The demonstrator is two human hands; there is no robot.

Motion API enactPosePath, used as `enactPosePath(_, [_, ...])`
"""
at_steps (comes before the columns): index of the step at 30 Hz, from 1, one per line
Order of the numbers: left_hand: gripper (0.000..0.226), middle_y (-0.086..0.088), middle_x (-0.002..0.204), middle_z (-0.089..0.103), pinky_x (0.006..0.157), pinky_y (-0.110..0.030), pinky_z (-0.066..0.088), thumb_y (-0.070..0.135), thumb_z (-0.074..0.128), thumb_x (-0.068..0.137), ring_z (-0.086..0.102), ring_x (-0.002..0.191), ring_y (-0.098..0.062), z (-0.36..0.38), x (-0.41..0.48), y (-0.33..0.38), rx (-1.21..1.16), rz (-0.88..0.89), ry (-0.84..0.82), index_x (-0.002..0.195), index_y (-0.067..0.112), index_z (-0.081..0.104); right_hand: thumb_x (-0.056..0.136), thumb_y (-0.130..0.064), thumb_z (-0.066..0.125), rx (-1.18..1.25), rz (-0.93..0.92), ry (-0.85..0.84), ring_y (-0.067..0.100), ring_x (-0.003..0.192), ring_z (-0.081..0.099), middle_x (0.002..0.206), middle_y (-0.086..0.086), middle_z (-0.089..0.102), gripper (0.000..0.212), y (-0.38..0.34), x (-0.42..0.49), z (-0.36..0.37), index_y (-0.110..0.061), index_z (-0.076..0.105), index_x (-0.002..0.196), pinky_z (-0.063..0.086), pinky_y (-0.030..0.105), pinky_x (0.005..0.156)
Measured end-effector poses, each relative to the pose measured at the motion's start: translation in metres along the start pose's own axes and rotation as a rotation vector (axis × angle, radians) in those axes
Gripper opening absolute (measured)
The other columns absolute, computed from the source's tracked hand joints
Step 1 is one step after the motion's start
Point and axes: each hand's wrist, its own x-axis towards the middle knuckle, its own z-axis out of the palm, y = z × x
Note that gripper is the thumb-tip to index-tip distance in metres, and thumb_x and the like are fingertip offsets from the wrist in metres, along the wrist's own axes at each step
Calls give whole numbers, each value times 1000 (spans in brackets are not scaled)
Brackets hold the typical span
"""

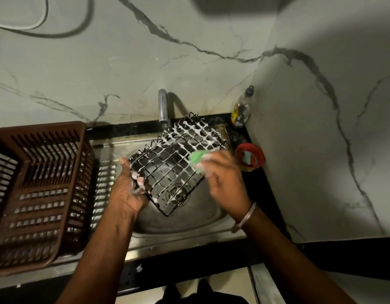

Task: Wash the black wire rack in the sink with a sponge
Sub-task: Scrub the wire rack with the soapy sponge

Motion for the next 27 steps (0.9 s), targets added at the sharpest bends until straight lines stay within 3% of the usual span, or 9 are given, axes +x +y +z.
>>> enactPosePath(3, [72,2,98,74,58,-31,60,74,76,74,66,67,-12,-8,8,-2,-26,-22,-40,116,15,74,91,7,67,-39,108,53,18,105,56,112,-2,70,28,-1,5,0,-14,81,103,50,45,87])
enactPosePath(6, [90,-2,121,76,102,-47,58,77,79,71,71,104,-25,-12,15,-3,1,-25,-13,135,14,73,91,5,68,-88,-30,-16,21,104,58,112,0,71,28,-3,0,1,-15,80,106,49,40,89])
enactPosePath(10, [85,-3,120,78,84,-41,65,77,77,74,77,96,-22,-16,15,-3,41,-13,-43,136,19,72,91,2,66,-69,301,158,18,107,55,115,-2,69,29,2,9,4,-15,80,109,52,40,89])
enactPosePath(13, [88,-10,128,76,92,-49,64,78,82,68,78,104,-28,-16,17,-3,64,1,-25,132,18,73,95,-2,65,-102,87,2,17,107,55,117,0,69,27,-20,5,14,-16,80,112,50,28,87])
enactPosePath(17, [106,-10,141,68,113,-58,46,78,97,42,61,133,-35,-21,26,-5,102,1,-36,130,23,76,93,0,65,-40,352,213,20,104,62,111,2,70,25,-16,23,19,-12,80,109,57,36,87])
enactPosePath(20, [101,-12,144,65,115,-60,43,80,95,47,60,127,-35,-23,27,-4,127,16,-49,130,25,76,95,-3,65,-16,132,39,20,106,61,112,5,70,21,-44,20,28,-11,79,109,54,27,90])
enactPosePath(22, [105,-11,136,70,105,-56,52,78,96,49,65,124,-33,-24,29,-4,132,19,-50,135,22,73,96,-5,66,0,185,86,16,106,60,112,3,69,21,-41,26,28,-11,79,111,55,24,88])
enactPosePath(24, [106,-8,118,68,84,-49,51,74,98,50,62,101,-29,-22,27,-3,108,43,-83,137,20,70,96,-4,66,15,311,181,13,104,61,111,-1,68,23,-37,33,29,-12,78,114,56,24,87])
enactPosePath(27, [97,-13,128,59,83,-51,48,74,97,55,52,109,-35,-20,32,-1,112,42,-109,137,28,70,98,-7,65,28,156,20,14,107,59,113,2,67,21,-58,31,36,-11,76,114,53,20,92])
